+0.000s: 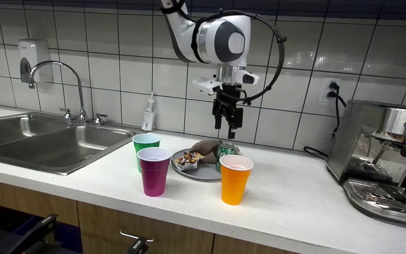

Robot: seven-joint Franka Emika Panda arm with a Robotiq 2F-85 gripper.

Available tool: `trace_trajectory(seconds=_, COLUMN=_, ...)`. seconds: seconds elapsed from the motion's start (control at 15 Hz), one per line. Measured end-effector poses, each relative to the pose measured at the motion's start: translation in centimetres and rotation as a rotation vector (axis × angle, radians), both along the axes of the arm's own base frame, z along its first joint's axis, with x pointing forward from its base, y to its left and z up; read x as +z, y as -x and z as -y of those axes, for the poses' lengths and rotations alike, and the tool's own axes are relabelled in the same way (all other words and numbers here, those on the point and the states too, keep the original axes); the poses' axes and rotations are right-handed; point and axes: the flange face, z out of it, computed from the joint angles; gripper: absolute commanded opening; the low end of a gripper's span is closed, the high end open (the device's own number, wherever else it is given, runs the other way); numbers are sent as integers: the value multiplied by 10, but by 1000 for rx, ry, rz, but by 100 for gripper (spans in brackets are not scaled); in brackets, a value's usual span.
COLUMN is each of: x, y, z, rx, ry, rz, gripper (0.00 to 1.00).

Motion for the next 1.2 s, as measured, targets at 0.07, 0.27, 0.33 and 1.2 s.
trace_trajectory(seconds=0.07, x=-4, y=-3, z=3, rx=-4, ry=4, rz=-3, gripper=100)
trace_trajectory(seconds=0.27, x=-13, y=-9, z=13, rx=-14, ry=14, rz=-12, gripper=100)
trace_trajectory(seconds=0.33, x=-16, y=-10, z=15, rx=-17, ry=17, rz=-16, gripper=100)
trace_trajectory(seconds=1.2, x=-53, y=-32, z=6, rx=-30, ry=32, rz=-55, gripper=100)
